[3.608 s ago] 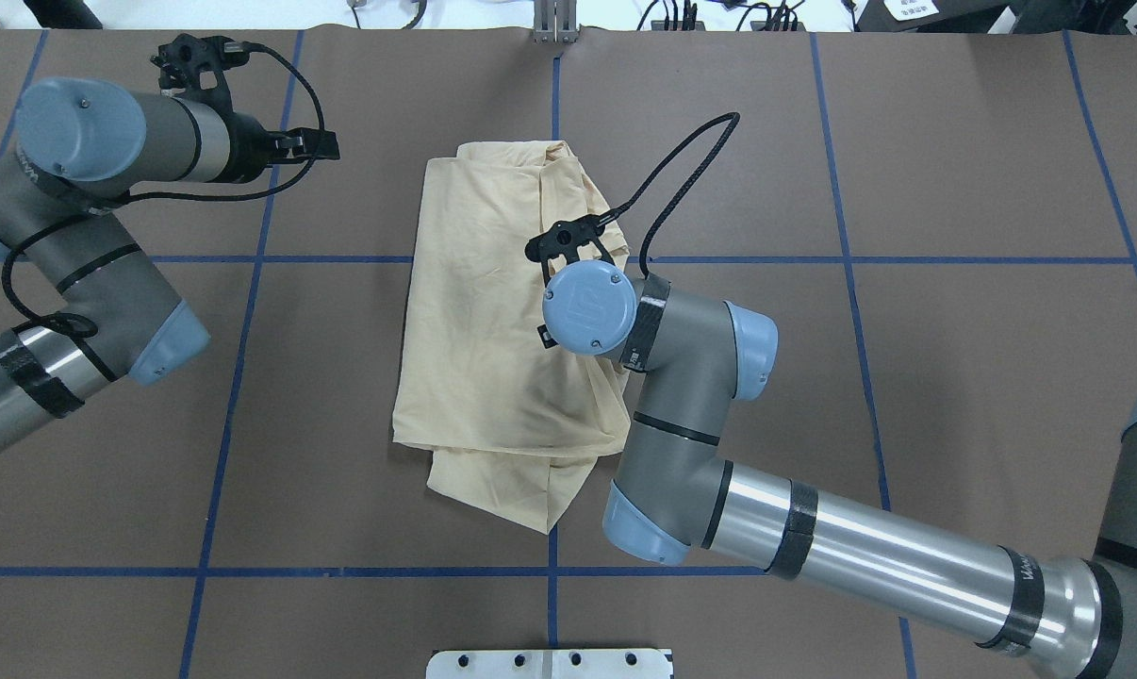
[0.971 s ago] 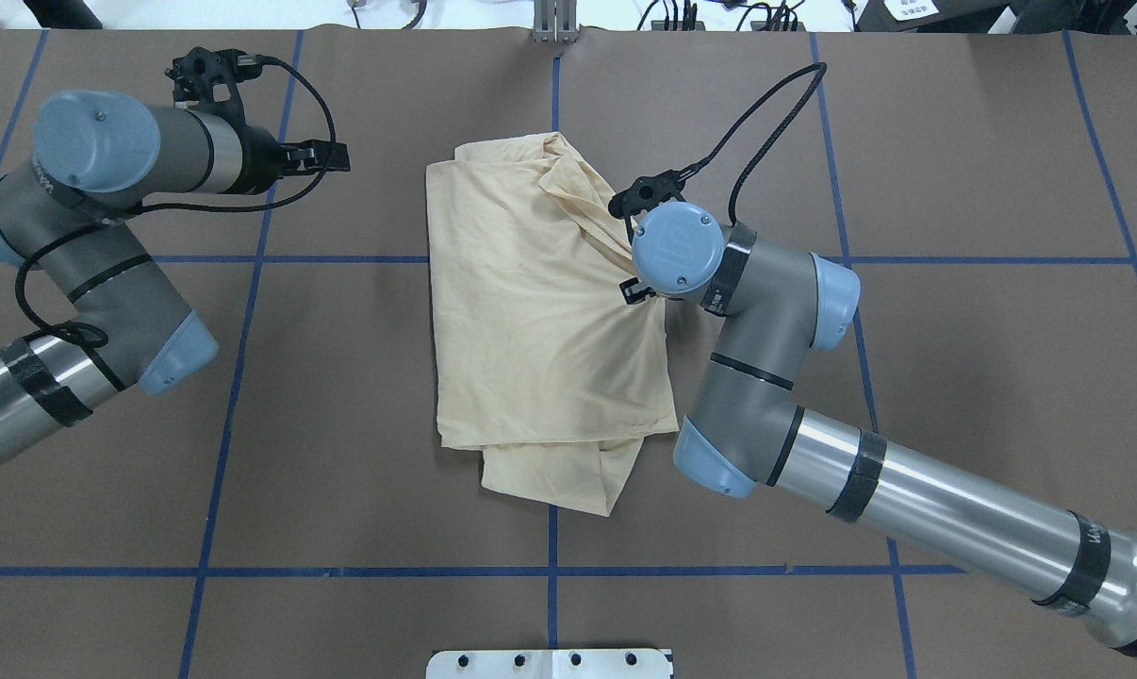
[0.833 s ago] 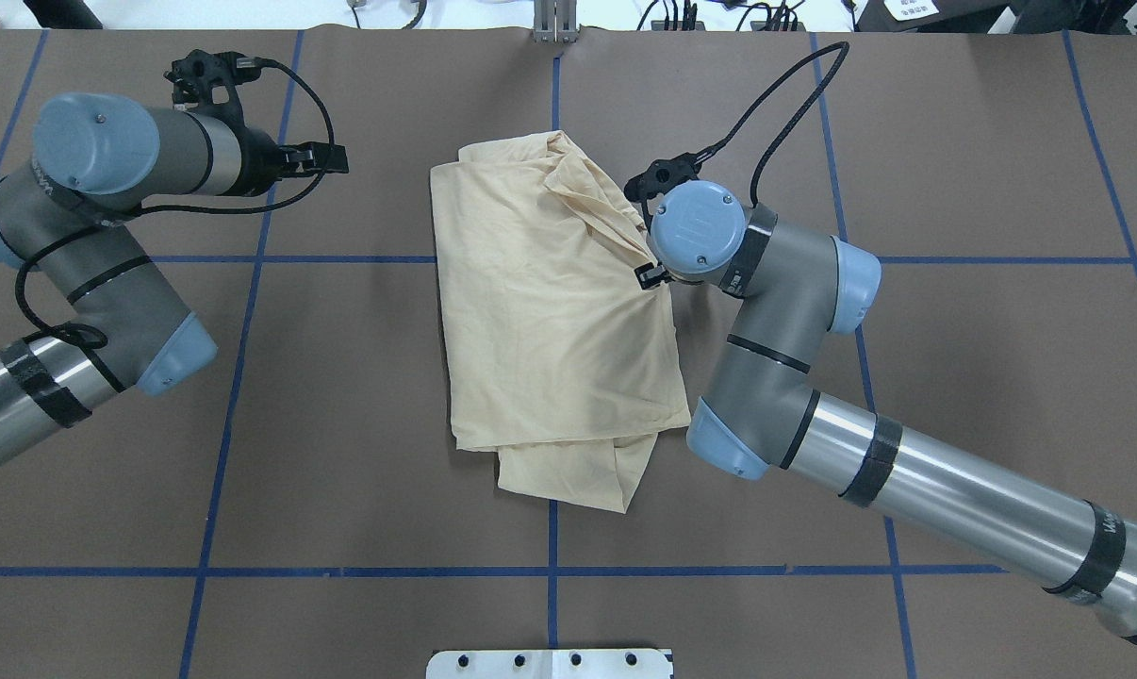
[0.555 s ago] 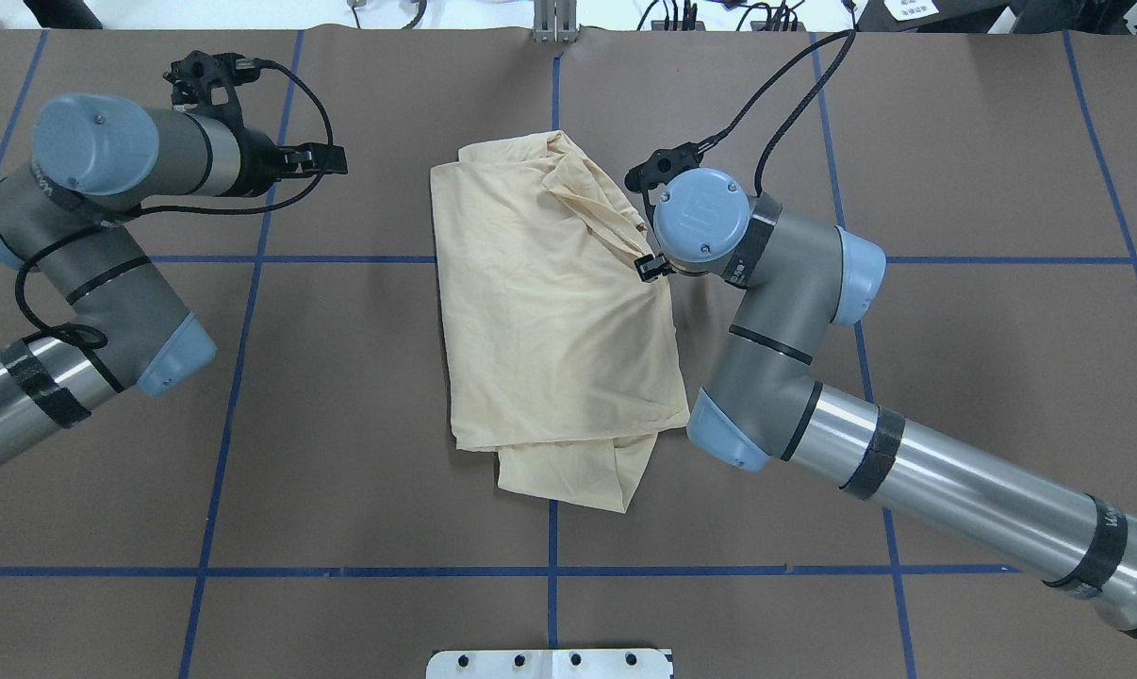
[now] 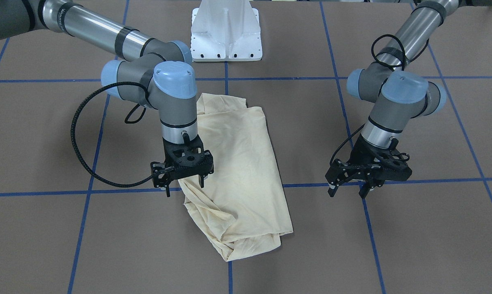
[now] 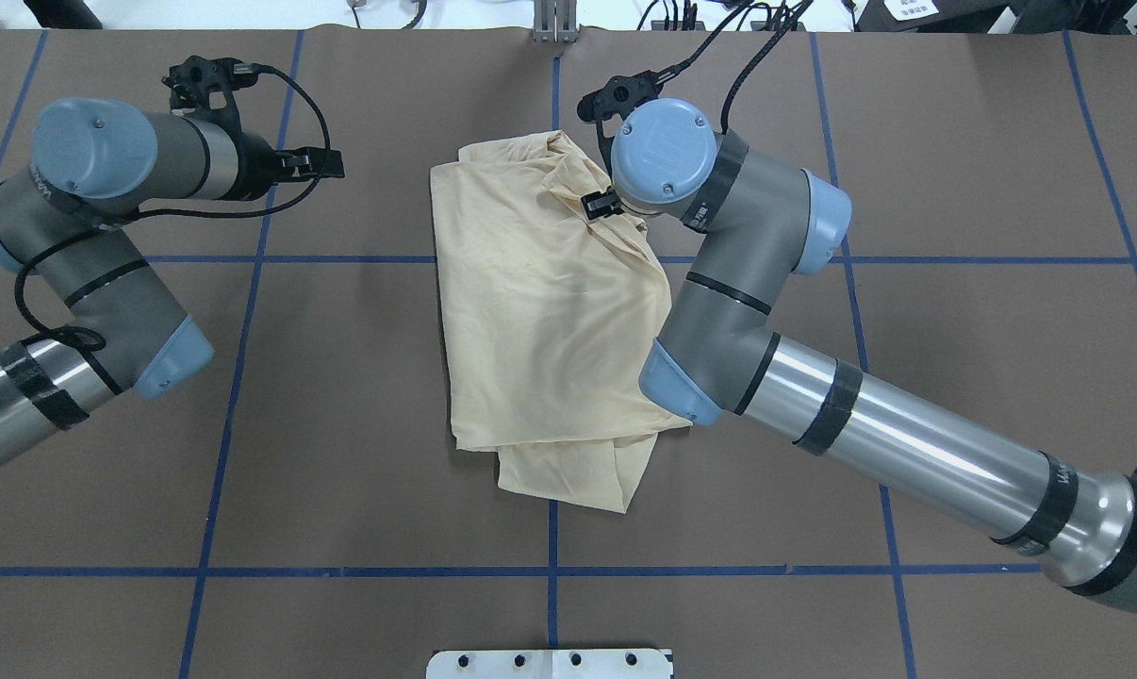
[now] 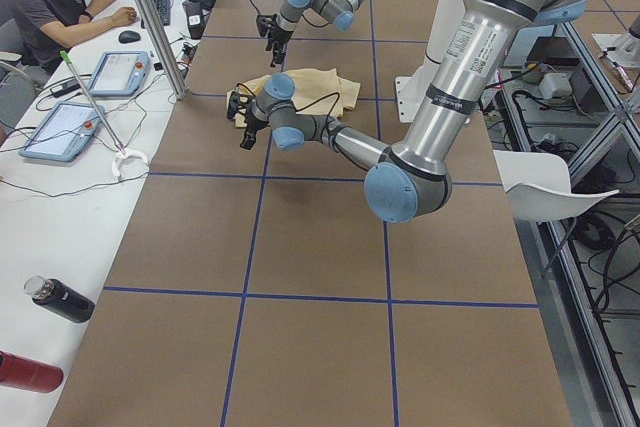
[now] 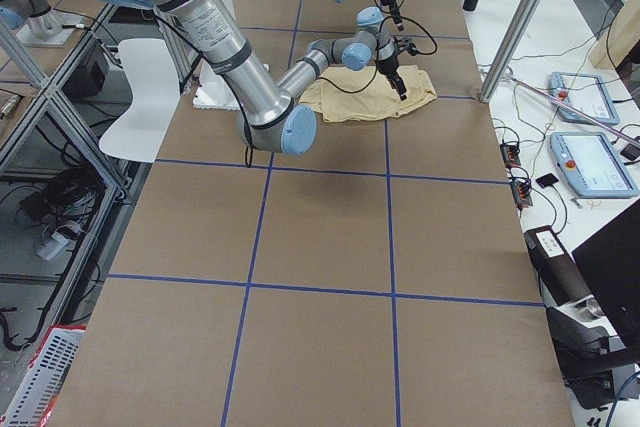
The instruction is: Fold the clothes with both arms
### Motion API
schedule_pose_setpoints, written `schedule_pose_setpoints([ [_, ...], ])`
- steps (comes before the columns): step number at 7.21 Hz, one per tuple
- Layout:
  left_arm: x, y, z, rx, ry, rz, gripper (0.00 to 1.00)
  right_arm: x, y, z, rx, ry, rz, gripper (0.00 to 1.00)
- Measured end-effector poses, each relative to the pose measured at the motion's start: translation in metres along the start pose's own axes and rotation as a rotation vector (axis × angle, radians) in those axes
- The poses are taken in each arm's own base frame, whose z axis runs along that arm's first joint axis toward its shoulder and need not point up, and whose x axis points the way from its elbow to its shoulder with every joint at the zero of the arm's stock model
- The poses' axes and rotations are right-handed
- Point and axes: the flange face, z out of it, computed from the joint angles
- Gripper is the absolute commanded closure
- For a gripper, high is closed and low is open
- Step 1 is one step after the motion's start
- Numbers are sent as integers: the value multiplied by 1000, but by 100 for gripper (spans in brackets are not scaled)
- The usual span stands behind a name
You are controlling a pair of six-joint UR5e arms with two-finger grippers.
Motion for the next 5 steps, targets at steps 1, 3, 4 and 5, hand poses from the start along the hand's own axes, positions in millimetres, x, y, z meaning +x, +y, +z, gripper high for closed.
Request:
schedule_pose_setpoints([
  [1, -3, 1, 3, -3, -6, -1, 0, -18, -19, 6, 12, 5, 17, 24],
  [3, -8, 2, 7, -8, -16, 1, 0, -52, -41, 23, 28, 32, 48, 32],
  [4, -9, 3, 9, -10, -20, 3, 0, -69, -44, 35, 33, 52, 55, 34],
  [5, -10, 3, 9, -11, -21, 4, 0, -81, -45, 45, 31, 68, 53, 37],
])
